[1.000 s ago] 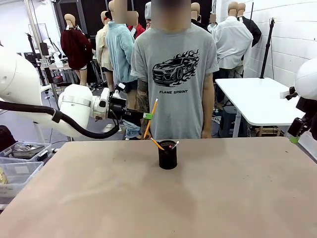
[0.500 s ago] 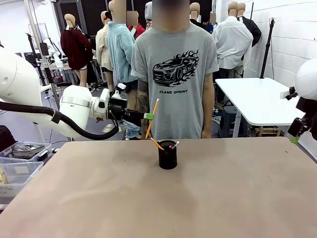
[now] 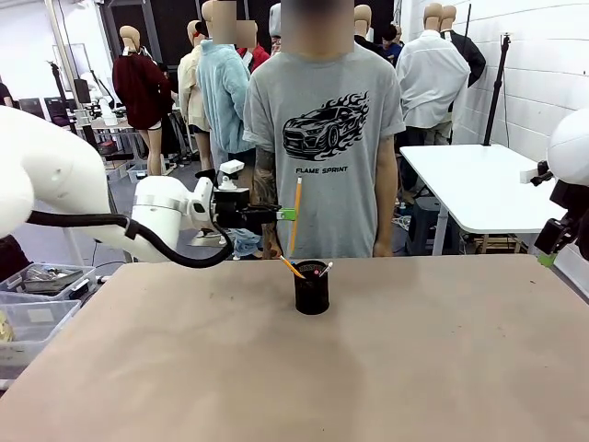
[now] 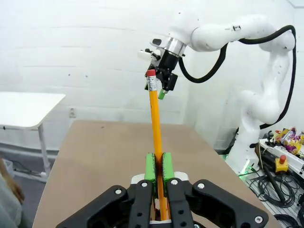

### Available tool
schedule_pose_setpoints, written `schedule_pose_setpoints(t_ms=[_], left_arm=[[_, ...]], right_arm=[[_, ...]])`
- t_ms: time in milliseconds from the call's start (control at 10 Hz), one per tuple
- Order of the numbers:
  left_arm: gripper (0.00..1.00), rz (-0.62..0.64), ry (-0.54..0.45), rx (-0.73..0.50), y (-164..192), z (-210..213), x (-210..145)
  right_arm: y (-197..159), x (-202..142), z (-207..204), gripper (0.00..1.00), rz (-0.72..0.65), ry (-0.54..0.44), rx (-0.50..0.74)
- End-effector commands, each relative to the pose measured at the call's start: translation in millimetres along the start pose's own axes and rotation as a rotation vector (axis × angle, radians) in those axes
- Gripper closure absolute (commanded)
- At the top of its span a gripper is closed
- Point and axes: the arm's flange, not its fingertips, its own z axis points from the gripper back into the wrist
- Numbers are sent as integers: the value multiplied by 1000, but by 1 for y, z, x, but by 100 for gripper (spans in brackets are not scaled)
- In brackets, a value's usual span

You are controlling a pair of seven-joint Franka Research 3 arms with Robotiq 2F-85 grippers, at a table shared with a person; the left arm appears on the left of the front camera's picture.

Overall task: Place the pens into the pen holder.
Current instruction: Pick up a writing instrument from the table and place it into the Pen holder.

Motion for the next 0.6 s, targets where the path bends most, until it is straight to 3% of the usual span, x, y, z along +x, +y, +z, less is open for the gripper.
schedule_pose_setpoints(t_ms=[0, 500], left_arm=[[100, -62, -57, -41, 29, -17, -2], [100, -69, -7, -15, 73, -30, -32]], right_arm=[[2, 0, -1, 0, -11, 15, -18], [2, 0, -1, 0, -11, 15, -18]])
